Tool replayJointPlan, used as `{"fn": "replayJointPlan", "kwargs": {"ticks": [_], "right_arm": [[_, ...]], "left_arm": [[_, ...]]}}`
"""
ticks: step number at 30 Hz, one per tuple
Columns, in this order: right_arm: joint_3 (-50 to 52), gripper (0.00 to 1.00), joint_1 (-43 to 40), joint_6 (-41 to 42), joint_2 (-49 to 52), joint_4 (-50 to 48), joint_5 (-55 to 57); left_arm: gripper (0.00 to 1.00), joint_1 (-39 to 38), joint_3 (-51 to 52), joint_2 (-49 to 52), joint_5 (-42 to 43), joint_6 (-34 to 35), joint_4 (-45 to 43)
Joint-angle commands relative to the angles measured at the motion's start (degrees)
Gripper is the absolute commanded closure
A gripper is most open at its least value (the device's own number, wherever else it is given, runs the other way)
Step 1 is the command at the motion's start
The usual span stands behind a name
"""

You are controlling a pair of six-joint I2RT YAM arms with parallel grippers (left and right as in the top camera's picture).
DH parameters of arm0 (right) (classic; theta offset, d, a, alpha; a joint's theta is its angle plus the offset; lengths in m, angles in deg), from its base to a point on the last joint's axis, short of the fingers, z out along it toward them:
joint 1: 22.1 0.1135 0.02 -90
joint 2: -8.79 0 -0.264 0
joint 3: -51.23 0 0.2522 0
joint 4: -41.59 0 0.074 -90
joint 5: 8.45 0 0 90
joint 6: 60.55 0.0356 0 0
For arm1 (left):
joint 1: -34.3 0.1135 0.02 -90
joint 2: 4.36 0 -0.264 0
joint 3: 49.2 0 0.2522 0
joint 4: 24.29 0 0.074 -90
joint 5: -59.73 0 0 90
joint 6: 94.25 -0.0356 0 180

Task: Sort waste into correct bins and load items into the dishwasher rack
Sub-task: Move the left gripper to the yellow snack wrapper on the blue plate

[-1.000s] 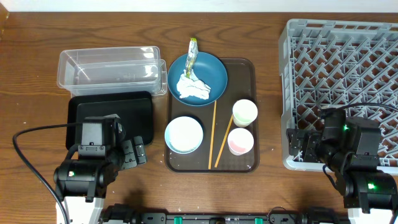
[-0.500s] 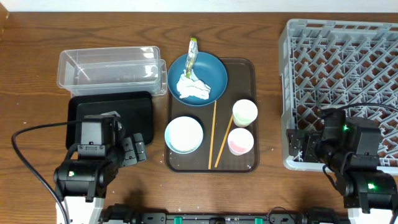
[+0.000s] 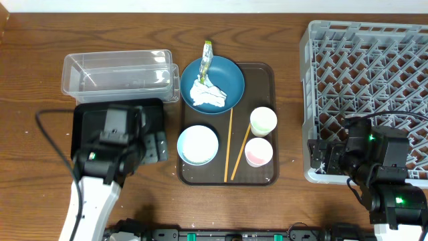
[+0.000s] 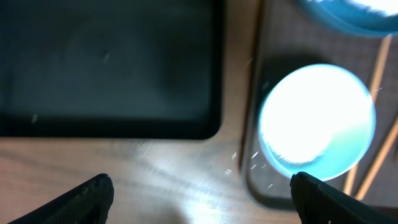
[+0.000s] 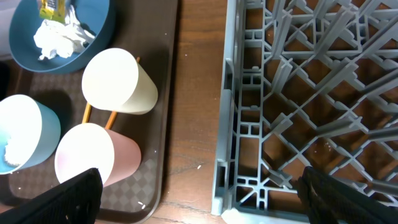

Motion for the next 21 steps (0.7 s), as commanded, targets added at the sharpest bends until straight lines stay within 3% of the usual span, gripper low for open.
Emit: {"fn": "replayJointPlan", "kwargs": {"ticks": [1,9,21], "right_arm": [[-1.2,0.01,0.7,0.2,-0.2,0.3,-0.6],[-1.2,0.01,0.7,0.2,-0.2,0.4,-0.6],[-1.2,0.01,0.7,0.2,-0.2,0.8,-0.6]], "left_arm": [[0.07,-2.8,-6.2,5.0,-0.3,0.1,-1.0],[0.11,-9.8,-14.8,17.4,-0.3,-2.3,-9.3],[0.11,-12.5,-16.2,31.8,-0.5,-4.1,-35.5]]}}
